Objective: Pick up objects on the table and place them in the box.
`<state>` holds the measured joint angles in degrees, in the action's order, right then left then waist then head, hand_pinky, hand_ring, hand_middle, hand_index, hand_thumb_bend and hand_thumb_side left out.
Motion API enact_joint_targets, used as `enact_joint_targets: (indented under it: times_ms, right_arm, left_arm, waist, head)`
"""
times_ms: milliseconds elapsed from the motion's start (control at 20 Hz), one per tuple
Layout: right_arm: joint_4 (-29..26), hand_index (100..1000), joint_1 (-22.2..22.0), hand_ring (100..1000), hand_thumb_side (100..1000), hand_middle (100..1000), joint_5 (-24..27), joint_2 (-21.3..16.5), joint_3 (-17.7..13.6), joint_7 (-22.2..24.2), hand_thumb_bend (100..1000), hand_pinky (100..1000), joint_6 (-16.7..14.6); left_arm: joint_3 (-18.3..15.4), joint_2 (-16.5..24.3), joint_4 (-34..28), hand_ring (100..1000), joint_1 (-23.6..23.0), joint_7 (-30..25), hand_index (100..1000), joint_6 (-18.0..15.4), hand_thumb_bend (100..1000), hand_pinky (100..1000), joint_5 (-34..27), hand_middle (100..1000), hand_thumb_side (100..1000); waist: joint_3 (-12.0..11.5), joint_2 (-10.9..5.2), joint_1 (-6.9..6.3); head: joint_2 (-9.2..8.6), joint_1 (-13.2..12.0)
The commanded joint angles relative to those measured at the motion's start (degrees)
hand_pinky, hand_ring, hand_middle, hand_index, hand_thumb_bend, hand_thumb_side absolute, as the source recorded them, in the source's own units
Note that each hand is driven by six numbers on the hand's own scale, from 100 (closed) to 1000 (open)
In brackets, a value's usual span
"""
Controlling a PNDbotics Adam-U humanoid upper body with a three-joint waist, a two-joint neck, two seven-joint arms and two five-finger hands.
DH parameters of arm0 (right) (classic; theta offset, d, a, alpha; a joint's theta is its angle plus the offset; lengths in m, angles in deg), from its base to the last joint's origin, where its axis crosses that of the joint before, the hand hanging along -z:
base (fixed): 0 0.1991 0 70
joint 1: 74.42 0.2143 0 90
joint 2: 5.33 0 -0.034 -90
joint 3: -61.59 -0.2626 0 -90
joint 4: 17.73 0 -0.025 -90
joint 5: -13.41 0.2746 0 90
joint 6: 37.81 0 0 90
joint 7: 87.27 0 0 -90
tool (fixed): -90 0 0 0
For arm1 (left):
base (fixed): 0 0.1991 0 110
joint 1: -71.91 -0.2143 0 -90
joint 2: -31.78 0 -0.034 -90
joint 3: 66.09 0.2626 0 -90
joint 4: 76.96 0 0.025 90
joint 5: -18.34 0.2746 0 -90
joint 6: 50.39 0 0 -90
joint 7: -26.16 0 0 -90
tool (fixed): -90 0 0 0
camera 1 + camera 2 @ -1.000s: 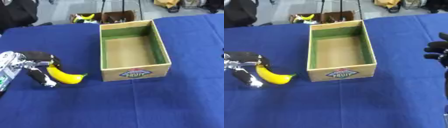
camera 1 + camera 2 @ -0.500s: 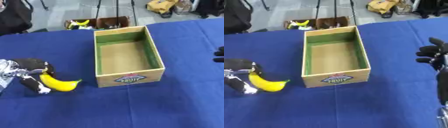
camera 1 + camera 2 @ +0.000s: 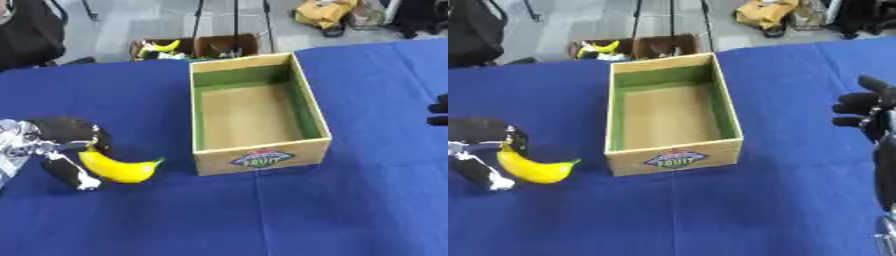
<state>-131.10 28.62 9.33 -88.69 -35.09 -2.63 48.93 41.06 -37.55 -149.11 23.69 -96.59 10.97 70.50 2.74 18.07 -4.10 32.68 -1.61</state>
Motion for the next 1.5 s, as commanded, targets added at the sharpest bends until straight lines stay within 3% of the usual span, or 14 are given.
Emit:
enact_joint_targets:
  times_ms: [50, 600, 1150, 1500]
  right_arm:
    - [-0.5, 859, 0.4, 674, 1000, 634, 0.3, -0.8, -0.2, 0.1, 100, 627, -0.1]
    - [-0.5, 859, 0.4, 674, 1000, 634, 0.3, -0.7, -0.3, 0.0, 100, 627, -0.2]
    - [-0.4, 859, 0.2, 675, 1000, 634, 0.2, -0.6, -0.4, 0.0, 100, 628, -0.2]
    - [-0.4, 860, 0.1, 675, 1000, 634, 0.2, -0.7, -0.4, 0.0, 100, 629, -0.1]
  left_arm:
    - [-0.1, 2.2, -0.7, 688, 0.6, 1.8, 705, -0.4, 396, 464, 1.3, 608, 664]
    - [0.4, 2.0, -0.2, 650, 0.6, 3.2, 678, -1.3, 357, 422, 2.2, 578, 624]
    - [0.0, 2.0, -0.2, 620, 0.7, 5.1, 655, -0.4, 113, 388, 1.9, 565, 614]
    - [-0.4, 2.5, -1.3, 607, 0.7, 5.9, 638, 0.4, 100, 372, 2.4, 550, 594]
  waist:
    - [-0.2, -0.87, 0.19]
    - [-0.1, -1.03, 0.28]
    - [0.0, -1.2, 0.16]
    - [-0.1, -1.31, 0.03]
  head:
    - [-0.38, -0.1]
    - [-0.52, -0.2]
    - [-0.38, -0.4]
    - [-0.36, -0.3]
